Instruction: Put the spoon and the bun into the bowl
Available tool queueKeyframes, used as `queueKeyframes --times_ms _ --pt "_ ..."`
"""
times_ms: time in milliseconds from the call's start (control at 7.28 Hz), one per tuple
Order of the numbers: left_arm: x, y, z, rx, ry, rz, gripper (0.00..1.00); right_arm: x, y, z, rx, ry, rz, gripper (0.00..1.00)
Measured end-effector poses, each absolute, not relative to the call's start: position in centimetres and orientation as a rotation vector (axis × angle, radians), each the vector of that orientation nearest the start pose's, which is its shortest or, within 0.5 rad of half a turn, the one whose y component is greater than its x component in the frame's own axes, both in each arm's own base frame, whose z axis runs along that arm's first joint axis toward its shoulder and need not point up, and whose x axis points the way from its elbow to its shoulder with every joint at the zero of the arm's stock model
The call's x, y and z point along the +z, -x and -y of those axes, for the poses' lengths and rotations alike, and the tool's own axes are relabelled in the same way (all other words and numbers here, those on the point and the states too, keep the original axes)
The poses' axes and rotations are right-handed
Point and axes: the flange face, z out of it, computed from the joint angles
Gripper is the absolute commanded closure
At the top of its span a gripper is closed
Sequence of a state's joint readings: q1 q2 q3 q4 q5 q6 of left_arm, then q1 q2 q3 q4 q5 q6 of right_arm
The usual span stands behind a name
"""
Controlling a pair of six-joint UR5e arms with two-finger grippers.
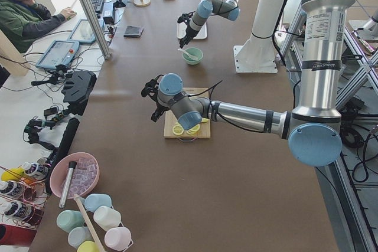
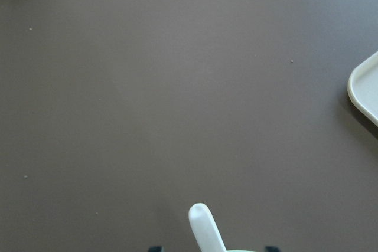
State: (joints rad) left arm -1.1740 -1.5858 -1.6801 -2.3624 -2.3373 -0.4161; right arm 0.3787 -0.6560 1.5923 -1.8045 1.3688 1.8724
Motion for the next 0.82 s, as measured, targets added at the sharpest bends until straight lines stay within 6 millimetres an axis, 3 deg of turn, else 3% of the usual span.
queueKeyframes --times_ms 275,687,824 --pt "47.6 -18.3 49.8 0.272 -0.483 -1.063 0.01 12.2 54.0 41.9 0.601 -0.257 0.733 0.00" --pt "46.3 -28.0 46.3 0.299 -0.531 -1.041 0.05 16.8 39.0 47.1 0.300 -0.232 0.773 0.00" --pt "46.1 -30.4 44.8 0.325 -0.539 -1.035 0.07 18.8 35.0 49.1 0.206 -0.229 0.790 0.00"
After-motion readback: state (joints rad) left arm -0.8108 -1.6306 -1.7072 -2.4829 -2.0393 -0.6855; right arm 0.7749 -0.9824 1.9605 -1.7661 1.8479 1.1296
